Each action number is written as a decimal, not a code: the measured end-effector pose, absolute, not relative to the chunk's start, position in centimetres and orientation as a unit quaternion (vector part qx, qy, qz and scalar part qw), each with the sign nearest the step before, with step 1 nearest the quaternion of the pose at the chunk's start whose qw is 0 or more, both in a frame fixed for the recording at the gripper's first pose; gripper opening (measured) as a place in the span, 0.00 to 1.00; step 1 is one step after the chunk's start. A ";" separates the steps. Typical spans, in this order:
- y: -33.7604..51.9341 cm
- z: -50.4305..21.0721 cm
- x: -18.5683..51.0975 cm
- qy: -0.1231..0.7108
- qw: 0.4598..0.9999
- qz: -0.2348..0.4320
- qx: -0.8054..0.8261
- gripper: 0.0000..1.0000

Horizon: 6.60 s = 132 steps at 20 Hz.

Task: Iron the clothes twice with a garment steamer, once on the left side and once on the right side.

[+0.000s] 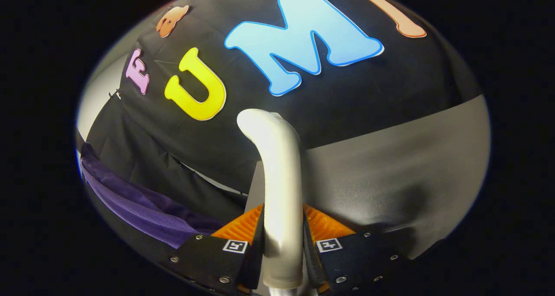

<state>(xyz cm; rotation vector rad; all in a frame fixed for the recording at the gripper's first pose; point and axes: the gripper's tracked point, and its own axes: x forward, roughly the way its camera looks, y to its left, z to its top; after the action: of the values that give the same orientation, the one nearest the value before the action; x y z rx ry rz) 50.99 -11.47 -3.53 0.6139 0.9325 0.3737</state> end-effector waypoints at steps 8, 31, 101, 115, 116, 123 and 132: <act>-11.7 -2.5 50.5 0.399 0.836 0.188 0.327 0.33; -9.0 5.0 26.9 0.211 0.914 0.175 0.299 0.32; 18.0 2.5 24.5 0.026 0.996 0.072 -0.050 0.33; 18.2 -4.3 21.9 0.072 0.992 0.074 -0.076 0.33; 18.1 -4.9 21.6 0.077 0.991 0.074 -0.075 0.33; 18.5 -8.8 19.1 0.108 0.988 0.083 -0.077 0.33; 20.0 -14.3 15.7 0.168 0.977 0.099 -0.087 0.33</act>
<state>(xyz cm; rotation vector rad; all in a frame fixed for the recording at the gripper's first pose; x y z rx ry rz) 15.74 20.02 -14.34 -0.1751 0.3378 0.1990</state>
